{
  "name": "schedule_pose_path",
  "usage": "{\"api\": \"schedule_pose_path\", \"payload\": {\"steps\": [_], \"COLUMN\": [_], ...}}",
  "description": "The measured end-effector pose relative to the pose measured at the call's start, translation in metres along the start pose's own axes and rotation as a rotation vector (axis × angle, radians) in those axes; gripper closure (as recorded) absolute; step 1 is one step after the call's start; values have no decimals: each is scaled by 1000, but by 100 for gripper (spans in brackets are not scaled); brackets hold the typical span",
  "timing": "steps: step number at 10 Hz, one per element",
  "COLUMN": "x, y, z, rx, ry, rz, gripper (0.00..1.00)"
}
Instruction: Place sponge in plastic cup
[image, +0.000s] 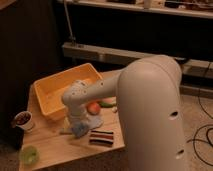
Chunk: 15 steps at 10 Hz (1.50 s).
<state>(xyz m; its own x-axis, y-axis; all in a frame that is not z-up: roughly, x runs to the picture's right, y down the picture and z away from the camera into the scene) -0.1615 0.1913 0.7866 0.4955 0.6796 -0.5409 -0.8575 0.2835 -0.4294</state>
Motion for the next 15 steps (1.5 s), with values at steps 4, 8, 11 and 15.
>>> {"api": "schedule_pose_path", "payload": {"steps": [4, 8, 11, 15], "x": [-3, -10, -9, -8], "y": [-5, -7, -13, -13], "z": [40, 61, 54, 47], "rx": [3, 15, 19, 19], "ry": [15, 10, 10, 13], "rz": [1, 15, 22, 23], "gripper": [20, 47, 77, 100]}}
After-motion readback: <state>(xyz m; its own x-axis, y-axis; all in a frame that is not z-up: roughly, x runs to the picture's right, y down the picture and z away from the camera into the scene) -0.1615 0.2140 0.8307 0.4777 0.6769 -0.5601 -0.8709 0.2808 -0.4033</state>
